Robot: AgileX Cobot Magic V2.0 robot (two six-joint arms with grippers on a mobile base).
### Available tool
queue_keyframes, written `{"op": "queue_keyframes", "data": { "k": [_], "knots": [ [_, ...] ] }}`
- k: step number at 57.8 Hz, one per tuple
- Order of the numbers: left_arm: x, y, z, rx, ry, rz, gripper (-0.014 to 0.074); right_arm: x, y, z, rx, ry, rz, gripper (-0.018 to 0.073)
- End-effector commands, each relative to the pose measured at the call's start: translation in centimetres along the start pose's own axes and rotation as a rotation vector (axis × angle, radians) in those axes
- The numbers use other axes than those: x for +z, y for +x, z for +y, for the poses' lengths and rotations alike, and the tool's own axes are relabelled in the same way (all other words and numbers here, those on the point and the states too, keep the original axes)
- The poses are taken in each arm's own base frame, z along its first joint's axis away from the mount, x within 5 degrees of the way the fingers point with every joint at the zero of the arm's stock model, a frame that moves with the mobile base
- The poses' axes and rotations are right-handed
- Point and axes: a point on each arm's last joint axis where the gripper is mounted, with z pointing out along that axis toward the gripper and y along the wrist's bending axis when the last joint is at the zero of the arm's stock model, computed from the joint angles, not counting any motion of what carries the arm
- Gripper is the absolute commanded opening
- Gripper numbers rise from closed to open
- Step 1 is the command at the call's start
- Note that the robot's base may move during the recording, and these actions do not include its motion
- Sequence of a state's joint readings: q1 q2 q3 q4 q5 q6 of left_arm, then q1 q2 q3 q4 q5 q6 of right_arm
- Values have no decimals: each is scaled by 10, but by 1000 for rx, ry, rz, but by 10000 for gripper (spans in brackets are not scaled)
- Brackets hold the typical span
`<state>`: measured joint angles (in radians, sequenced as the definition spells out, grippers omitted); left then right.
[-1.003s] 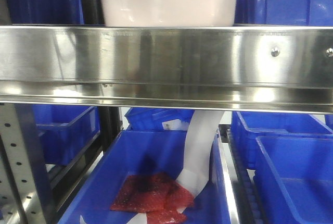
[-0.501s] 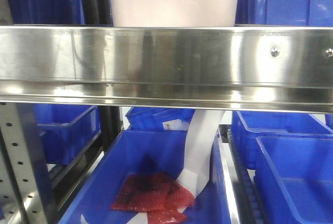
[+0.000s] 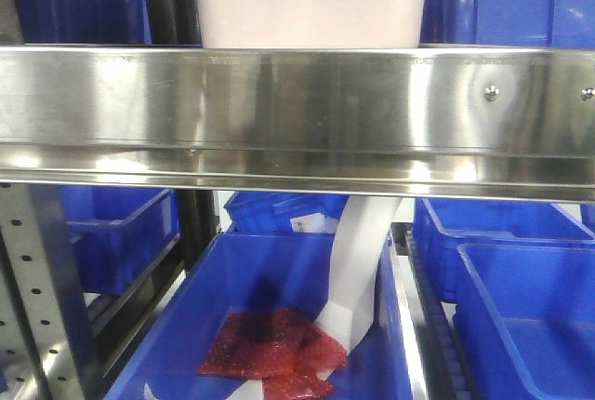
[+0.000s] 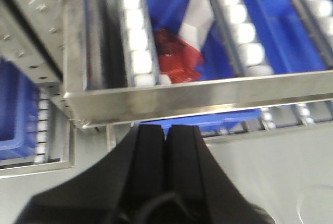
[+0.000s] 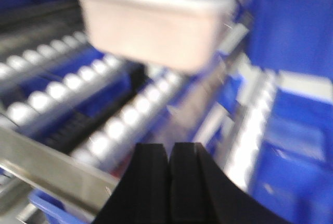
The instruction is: Grab white bin and place on right shelf
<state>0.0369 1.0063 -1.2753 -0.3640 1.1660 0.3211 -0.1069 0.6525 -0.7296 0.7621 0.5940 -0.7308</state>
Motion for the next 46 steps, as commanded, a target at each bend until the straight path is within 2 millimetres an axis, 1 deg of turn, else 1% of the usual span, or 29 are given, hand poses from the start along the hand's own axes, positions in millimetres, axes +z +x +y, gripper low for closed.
{"op": "queue_keyframes", "data": {
  "k": [1, 5, 10, 20, 24, 29, 34, 42, 46],
  "knots": [
    [-11, 11, -6, -11, -30, -158, -118, -12, 3, -3, 14, 93, -79, 71],
    [-12, 33, -8, -20, -56, -222, -118, -19, 14, -2, -16, 121, -65, 71],
    [-11, 61, -9, -27, -92, -309, -118, -29, 24, 0, -42, 153, -69, 71],
    [-4, 116, -11, -39, -145, -448, -118, -52, 34, 8, -55, 184, -165, 71],
    [-3, 132, -13, -45, -151, -495, -118, -62, 36, 12, -67, 190, -211, 71],
    [-8, 148, -17, -47, -152, -572, -118, -73, 39, 16, -84, 195, -267, 71],
    [-20, 155, -22, -38, -153, -663, -118, -86, 40, 22, -102, 197, -325, 71],
    [-38, 161, -28, -30, -162, -813, -118, -102, 43, 29, -121, 197, -400, 71],
    [-44, 162, -29, -26, -168, -855, -118, -106, 44, 31, -124, 195, -422, 71]
  ]
}}
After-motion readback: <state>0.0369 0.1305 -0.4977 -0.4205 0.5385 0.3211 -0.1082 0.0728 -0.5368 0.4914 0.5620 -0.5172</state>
